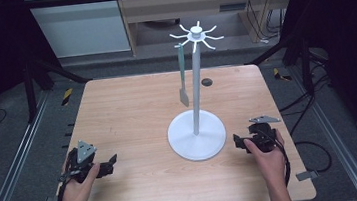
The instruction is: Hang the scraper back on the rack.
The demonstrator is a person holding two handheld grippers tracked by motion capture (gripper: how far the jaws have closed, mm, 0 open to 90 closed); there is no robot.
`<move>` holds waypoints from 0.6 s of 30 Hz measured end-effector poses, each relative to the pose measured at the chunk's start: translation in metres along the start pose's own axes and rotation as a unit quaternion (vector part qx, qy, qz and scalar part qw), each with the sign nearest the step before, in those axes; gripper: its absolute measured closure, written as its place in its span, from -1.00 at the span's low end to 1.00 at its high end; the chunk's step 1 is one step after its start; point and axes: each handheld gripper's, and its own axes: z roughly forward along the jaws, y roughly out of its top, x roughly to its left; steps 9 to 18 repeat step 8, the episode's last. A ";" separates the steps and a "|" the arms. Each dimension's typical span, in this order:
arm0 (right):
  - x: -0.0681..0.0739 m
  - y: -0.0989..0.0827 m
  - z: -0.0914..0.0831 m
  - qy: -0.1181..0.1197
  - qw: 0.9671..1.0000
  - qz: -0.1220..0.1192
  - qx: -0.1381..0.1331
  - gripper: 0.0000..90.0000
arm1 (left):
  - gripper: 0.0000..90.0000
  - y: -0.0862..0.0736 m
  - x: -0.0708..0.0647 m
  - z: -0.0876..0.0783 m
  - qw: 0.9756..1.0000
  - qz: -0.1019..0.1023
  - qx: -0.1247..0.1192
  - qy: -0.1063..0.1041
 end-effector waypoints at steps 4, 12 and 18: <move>0.002 -0.002 0.002 0.003 1.000 -0.003 0.011 -0.83 | -0.85 -0.010 -0.001 0.005 1.000 0.006 0.007 0.000; 0.002 -0.002 0.003 0.008 1.000 -0.003 0.011 -0.83 | -0.85 -0.009 0.000 0.003 1.000 0.012 0.010 -0.006; 0.002 -0.002 0.003 0.008 1.000 -0.003 0.011 -0.83 | -0.85 -0.009 0.000 0.003 1.000 0.012 0.010 -0.006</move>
